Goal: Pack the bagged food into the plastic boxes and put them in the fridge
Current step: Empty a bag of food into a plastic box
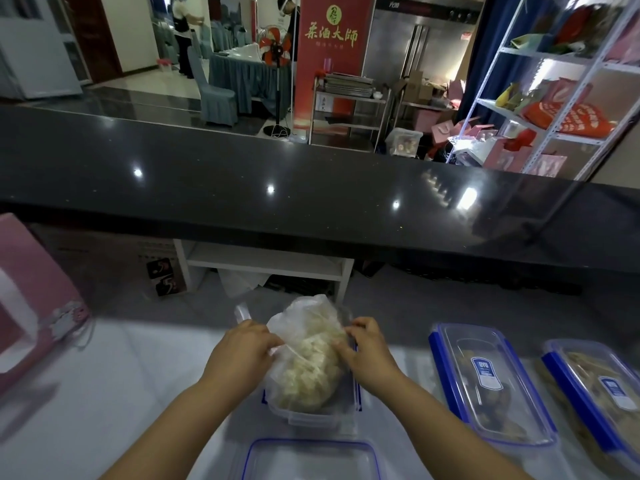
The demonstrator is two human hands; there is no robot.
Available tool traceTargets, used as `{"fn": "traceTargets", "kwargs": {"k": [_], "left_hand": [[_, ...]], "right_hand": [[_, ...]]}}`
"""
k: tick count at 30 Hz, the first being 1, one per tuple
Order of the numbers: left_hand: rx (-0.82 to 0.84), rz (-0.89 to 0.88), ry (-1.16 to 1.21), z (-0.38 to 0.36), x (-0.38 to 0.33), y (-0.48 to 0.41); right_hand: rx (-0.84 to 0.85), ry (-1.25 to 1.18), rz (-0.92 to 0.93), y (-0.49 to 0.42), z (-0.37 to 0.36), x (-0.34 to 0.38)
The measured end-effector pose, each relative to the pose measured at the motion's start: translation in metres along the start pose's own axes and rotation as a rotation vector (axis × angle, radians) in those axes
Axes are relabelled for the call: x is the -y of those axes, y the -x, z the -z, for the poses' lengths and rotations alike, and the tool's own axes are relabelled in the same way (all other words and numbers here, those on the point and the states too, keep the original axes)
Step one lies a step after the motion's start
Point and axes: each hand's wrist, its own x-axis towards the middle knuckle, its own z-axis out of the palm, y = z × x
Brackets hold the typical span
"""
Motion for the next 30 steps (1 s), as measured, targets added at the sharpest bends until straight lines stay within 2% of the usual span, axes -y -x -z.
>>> {"fn": "traceTargets", "kwargs": {"k": [3,8,10,13,16,20,27,30], "left_hand": [[0.037,0.043,0.071,0.001,0.001,0.003],[0.068,0.141,0.155,0.007,-0.002,0.012],[0.010,0.175,0.232,0.011,-0.006,0.014],[-0.179,0.141,0.287,0.012,-0.008,0.016],[-0.303,0.104,0.226,0.008,-0.005,0.020],[-0.410,0.199,0.259,0.011,-0.005,0.029],[-0.265,0.276,0.242,-0.003,0.011,0.029],[-0.284,0.275,0.271,-0.003,0.014,0.028]], "right_hand": [[-0.009,0.146,0.079,0.008,0.003,-0.004],[0.037,0.199,0.081,0.020,0.007,-0.006],[-0.025,0.143,0.047,0.018,0.014,-0.003],[-0.146,0.053,0.026,0.009,0.019,0.004],[-0.043,0.078,-0.002,-0.001,0.013,0.007],[0.010,0.154,-0.006,-0.010,0.005,0.006],[-0.048,0.174,-0.024,-0.015,0.008,0.005],[-0.104,0.090,-0.007,-0.016,0.005,0.007]]}}
